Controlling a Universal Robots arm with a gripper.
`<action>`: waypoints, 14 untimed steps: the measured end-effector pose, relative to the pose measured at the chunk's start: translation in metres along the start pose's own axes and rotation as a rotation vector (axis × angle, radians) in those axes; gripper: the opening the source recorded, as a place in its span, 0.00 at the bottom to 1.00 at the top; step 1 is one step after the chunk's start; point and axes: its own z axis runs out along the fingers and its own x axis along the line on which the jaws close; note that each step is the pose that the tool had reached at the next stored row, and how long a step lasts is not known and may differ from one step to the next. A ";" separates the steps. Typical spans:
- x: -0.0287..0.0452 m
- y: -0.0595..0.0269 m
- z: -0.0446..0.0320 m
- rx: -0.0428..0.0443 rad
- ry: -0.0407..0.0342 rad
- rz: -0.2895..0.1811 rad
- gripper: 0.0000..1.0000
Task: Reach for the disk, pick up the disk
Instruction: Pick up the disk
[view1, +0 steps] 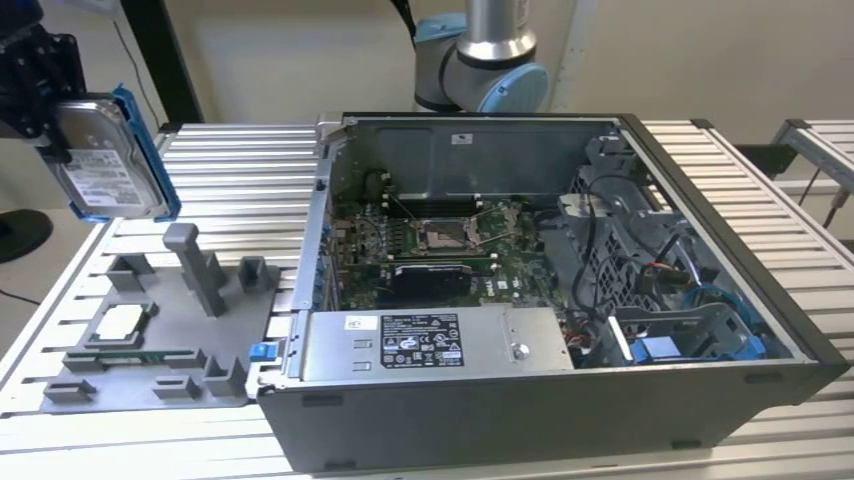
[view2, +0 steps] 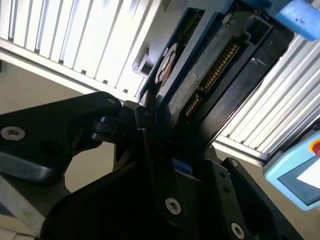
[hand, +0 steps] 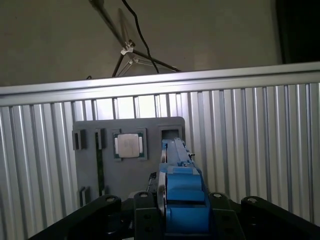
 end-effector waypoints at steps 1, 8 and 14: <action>0.0000 0.0000 -0.0011 0.0000 0.0000 0.000 0.00; 0.0001 0.0001 -0.0077 -0.0001 0.0001 0.000 0.00; 0.0001 0.0002 -0.0126 0.0000 0.0000 0.000 0.00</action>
